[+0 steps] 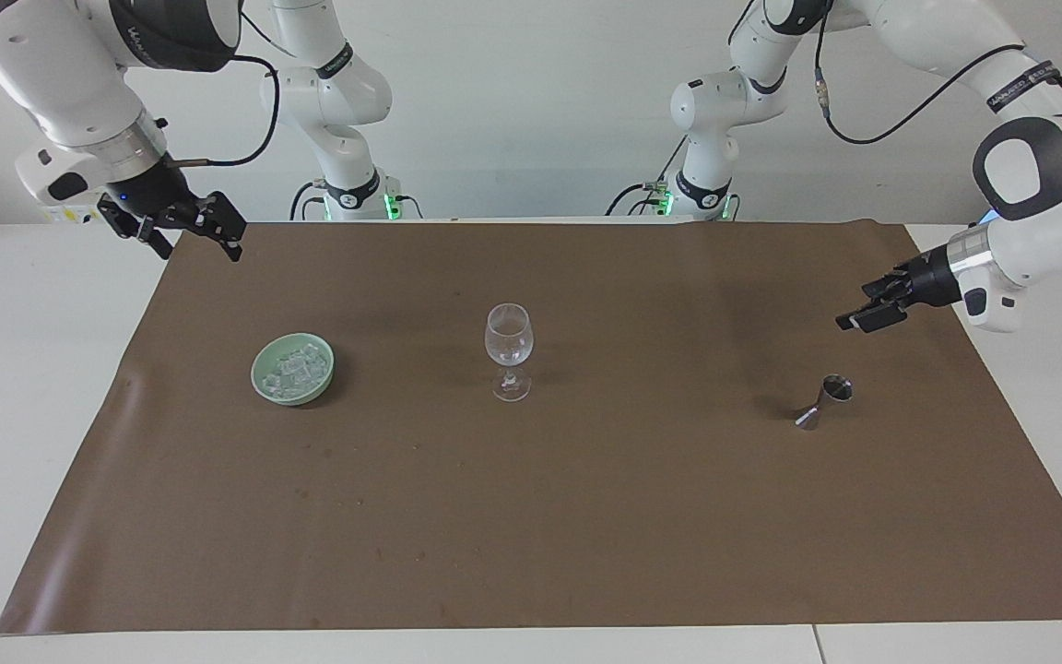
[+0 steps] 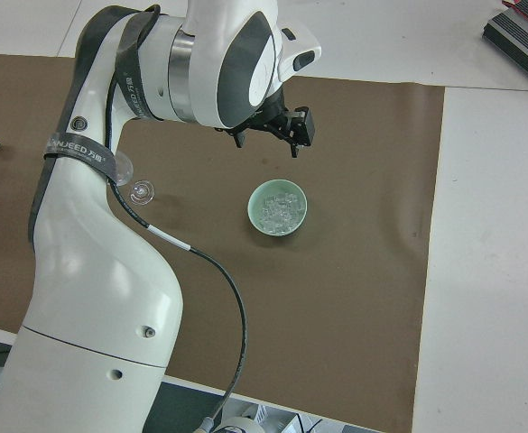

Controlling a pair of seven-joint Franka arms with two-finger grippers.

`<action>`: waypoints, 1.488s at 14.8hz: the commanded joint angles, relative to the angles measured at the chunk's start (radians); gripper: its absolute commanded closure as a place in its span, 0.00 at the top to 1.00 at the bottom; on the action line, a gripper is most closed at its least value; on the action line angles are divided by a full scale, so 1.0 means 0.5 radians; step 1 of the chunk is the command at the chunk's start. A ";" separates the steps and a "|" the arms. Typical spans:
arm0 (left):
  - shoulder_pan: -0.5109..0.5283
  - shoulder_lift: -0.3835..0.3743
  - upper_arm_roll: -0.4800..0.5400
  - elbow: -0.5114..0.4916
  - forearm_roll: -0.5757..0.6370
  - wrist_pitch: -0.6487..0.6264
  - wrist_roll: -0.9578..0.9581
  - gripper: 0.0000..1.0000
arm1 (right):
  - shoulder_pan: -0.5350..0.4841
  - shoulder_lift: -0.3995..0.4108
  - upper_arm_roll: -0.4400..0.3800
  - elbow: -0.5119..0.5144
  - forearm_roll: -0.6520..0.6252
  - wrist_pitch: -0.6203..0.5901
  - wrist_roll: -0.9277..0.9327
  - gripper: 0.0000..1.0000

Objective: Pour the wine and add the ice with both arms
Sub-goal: 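Open the left gripper and align it around the jigger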

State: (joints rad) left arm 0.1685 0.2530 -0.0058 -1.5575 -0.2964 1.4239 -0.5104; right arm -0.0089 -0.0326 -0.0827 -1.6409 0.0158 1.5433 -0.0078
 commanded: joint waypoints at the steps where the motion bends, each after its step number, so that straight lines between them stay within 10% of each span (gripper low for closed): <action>1: 0.065 -0.110 0.009 -0.207 -0.146 0.116 -0.028 1.00 | -0.034 -0.033 0.021 -0.032 -0.001 0.006 -0.031 1.00; 13: 0.292 0.487 0.134 0.194 -0.658 0.024 -0.488 1.00 | -0.034 -0.033 0.021 -0.032 -0.001 0.006 -0.031 1.00; 22: 0.402 0.651 0.220 0.023 -1.070 0.241 -0.841 1.00 | -0.034 -0.033 0.021 -0.032 -0.001 0.003 -0.031 1.00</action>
State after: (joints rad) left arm 0.3586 0.5716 0.1016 -1.5027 -0.7718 1.4999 -0.8929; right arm -0.0089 -0.0326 -0.0827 -1.6409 0.0158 1.5433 -0.0077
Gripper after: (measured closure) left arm 0.000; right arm 0.000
